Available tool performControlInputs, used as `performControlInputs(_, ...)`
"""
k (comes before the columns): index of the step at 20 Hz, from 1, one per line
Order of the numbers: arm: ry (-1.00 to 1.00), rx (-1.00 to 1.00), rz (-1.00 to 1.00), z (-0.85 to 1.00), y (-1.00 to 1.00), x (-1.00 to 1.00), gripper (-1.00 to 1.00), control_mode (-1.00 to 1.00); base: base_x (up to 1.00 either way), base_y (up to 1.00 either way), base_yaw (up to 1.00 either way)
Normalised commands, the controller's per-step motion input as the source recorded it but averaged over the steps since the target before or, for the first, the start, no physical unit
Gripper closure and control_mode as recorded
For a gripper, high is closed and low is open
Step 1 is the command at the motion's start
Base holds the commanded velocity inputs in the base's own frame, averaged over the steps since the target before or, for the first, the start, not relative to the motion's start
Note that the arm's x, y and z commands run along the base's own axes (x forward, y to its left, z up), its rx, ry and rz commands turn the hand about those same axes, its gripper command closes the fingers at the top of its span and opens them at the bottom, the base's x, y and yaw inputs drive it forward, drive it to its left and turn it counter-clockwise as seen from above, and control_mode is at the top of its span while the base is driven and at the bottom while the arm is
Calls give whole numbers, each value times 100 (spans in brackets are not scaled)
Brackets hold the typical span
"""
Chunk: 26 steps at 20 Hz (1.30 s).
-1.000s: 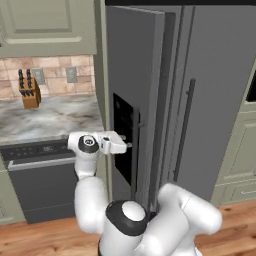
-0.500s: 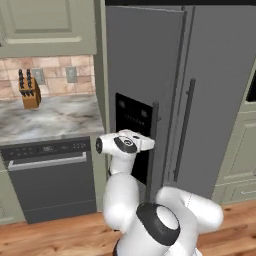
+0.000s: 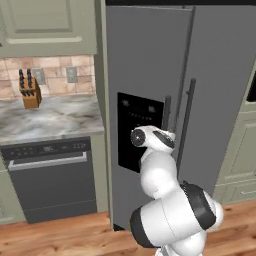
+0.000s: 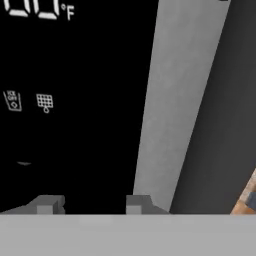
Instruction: Store the kebab skewer in the freezer for long-term storage. Close the freezer door after placing the cooked food.
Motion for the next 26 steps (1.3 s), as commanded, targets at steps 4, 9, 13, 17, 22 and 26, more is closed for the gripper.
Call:
performControlInputs(4,15,18,22,27,-64,15,-100,-100,0,0,0)
performControlInputs(9,13,11,17,26,-56,9,-100,-100,0,0,0)
performControlInputs(13,6,11,15,19,-60,2,-100,-100,0,0,0)
performControlInputs(17,7,12,12,35,-51,3,-100,-100,0,0,0)
performControlInputs(22,13,11,11,53,-41,5,-100,-100,0,0,0)
performControlInputs(26,12,10,10,71,-38,1,-100,-100,0,0,0)
